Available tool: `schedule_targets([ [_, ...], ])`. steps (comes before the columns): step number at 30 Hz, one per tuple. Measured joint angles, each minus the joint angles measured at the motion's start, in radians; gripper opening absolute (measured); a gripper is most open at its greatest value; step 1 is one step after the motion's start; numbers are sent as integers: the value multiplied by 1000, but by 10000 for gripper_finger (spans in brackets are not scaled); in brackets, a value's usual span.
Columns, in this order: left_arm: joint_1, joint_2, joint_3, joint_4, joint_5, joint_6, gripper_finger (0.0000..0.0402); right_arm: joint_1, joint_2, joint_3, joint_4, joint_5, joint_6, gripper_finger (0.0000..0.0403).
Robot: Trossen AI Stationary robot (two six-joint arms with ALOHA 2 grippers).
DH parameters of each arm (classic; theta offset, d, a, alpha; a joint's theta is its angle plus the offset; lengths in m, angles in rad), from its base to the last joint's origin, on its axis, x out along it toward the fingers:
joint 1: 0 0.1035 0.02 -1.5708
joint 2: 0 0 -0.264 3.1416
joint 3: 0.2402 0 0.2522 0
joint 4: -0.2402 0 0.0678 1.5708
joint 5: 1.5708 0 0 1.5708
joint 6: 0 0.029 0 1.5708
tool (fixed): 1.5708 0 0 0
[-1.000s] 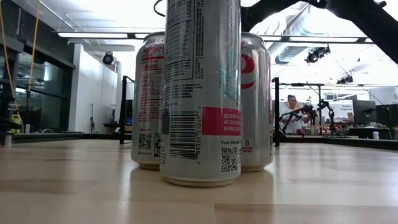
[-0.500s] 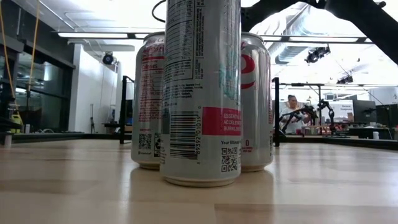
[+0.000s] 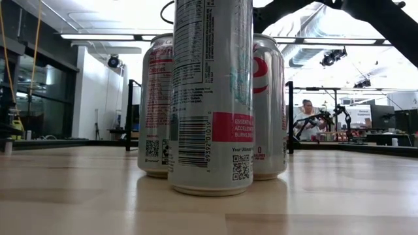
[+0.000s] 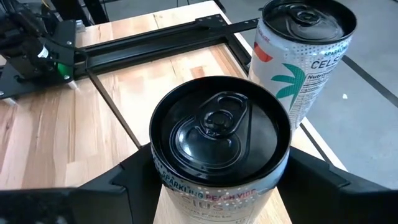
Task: Place canned beverage on shelf
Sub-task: Put the top white soda can aligned with the other white soda can on the shelf
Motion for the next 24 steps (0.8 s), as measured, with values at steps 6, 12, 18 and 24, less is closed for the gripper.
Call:
schedule_targets([
  [6, 0, 0, 0, 0, 0, 0, 372, 0, 0, 0, -2, 1, -3, 257],
  [12, 0, 0, 0, 0, 1, 0, 372, 0, 2, -3, -22, 1, -3, 309],
  [18, 0, 0, 0, -1, 1, 0, 372, -1, 2, -3, -14, 0, -27, 361],
  [24, 0, 0, 0, -2, 1, 0, 372, -4, -9, -3, -18, 0, -33, 380],
])
